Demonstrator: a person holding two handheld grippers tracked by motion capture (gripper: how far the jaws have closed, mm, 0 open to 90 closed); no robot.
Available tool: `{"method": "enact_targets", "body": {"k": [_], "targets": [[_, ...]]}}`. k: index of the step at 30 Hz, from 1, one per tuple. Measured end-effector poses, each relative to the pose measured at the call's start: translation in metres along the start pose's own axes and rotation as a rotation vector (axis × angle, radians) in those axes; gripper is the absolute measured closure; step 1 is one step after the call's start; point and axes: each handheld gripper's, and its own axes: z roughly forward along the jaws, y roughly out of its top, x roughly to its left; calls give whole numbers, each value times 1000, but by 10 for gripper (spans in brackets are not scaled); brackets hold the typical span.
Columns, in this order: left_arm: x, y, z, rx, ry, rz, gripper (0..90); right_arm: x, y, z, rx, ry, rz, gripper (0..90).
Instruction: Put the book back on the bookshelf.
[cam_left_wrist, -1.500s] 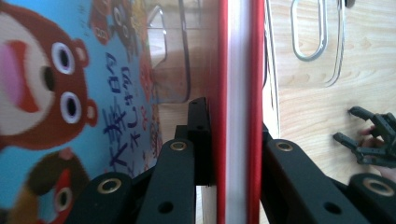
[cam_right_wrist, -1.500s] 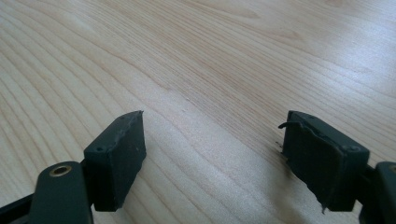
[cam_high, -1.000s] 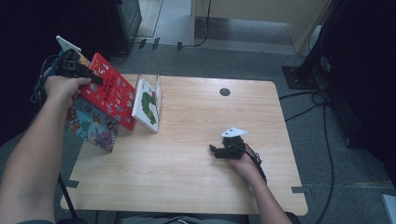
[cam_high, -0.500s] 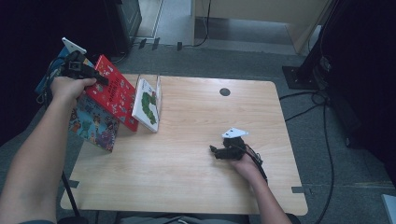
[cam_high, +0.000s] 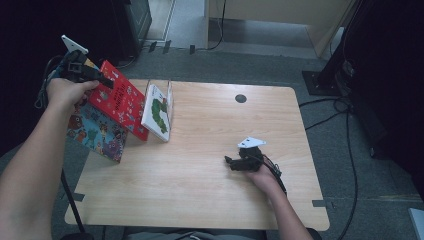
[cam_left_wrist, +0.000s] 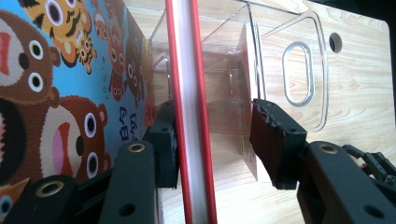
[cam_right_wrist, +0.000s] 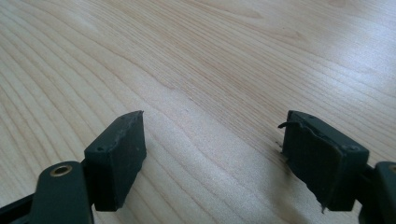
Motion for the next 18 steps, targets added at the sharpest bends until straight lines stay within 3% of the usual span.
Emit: {"method": "enact_targets", "body": {"k": [14,18], "targets": [[-4,-4,-29,-51,30,31,498,0,0,0,-1,0,-1,210],[-5,-7,-39,-74,16,42,490,0,0,0,-1,0,-1,210]]}}
